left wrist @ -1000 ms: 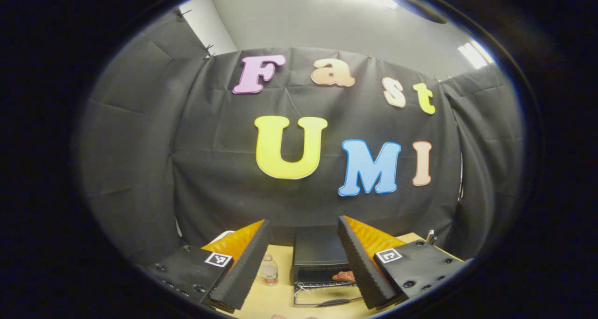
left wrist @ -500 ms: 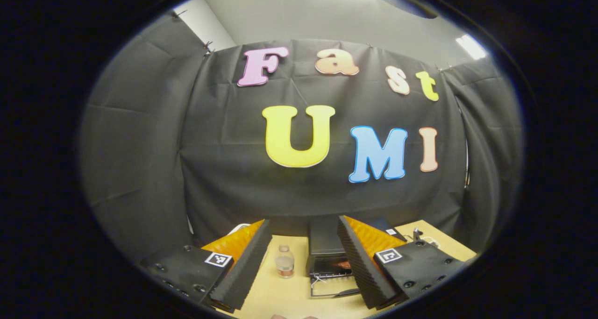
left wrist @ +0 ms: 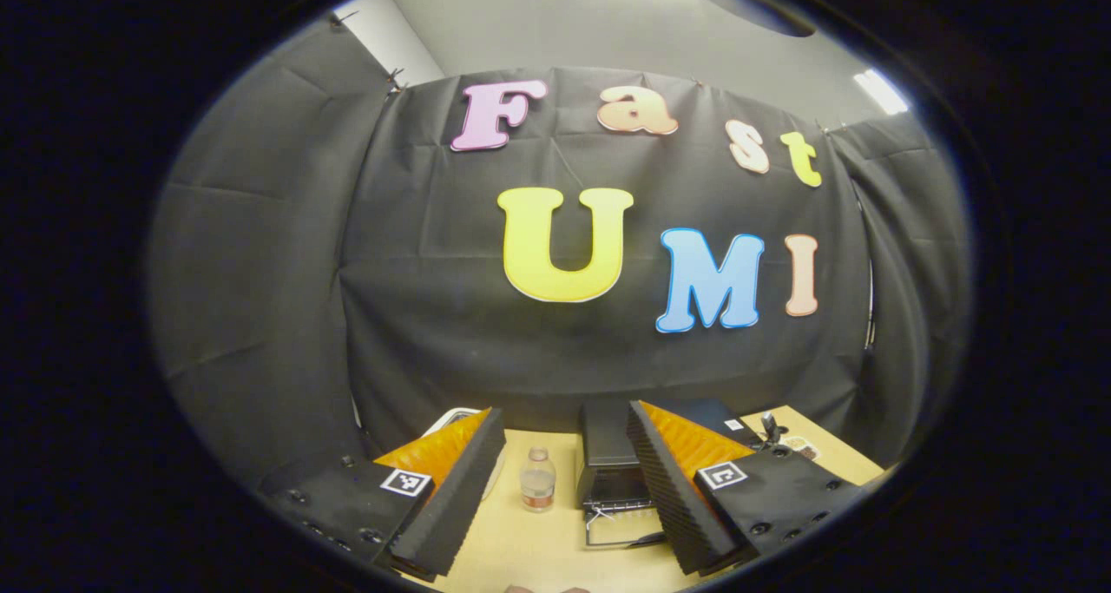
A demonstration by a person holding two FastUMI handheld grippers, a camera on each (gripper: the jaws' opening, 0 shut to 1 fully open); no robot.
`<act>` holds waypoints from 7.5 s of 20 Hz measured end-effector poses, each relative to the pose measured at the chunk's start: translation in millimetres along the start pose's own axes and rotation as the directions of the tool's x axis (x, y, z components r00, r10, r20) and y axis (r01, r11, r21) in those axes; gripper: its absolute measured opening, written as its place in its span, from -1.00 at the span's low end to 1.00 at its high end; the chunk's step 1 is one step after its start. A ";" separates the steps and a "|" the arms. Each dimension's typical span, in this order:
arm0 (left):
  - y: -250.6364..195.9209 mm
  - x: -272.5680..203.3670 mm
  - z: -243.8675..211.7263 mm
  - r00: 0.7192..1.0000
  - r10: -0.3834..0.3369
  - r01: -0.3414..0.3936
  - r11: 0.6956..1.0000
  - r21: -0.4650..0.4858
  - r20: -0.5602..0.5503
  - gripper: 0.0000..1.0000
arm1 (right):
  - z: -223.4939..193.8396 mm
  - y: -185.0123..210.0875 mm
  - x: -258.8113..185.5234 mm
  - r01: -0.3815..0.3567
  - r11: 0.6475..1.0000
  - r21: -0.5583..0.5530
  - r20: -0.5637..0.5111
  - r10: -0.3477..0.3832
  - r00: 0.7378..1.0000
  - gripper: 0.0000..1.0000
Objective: Open the electric oven with the left hand, put the food in, and close the electric oven.
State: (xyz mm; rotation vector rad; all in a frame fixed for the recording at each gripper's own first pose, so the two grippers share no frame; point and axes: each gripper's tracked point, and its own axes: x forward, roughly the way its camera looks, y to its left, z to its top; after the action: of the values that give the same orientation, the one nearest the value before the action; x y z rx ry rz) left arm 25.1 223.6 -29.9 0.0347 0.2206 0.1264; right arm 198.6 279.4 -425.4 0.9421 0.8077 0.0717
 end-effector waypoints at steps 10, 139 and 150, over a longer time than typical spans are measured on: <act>-26.5 6.5 1.9 0.999 -0.050 0.050 0.998 -0.036 0.013 1.00 | 24.6 -23.1 -42.9 0.093 0.978 -0.188 -0.004 -0.095 0.995 0.24; -173.0 66.1 -369.9 0.569 -0.120 0.125 0.990 -0.058 -0.813 1.00 | 199.1 -5.3 -391.5 0.417 0.646 -0.639 0.557 0.015 0.830 0.91; -175.7 76.2 -358.5 0.597 -0.125 0.124 0.990 -0.063 -0.792 0.90 | 198.8 -8.2 -393.8 0.415 0.648 -0.638 0.555 0.014 0.832 0.91</act>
State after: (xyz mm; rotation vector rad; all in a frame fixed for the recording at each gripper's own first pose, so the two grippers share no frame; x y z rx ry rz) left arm 41.2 66.5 -404.4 -0.0433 1.1386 -0.0109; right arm 44.3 -16.2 -136.4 0.0413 0.3007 -0.0597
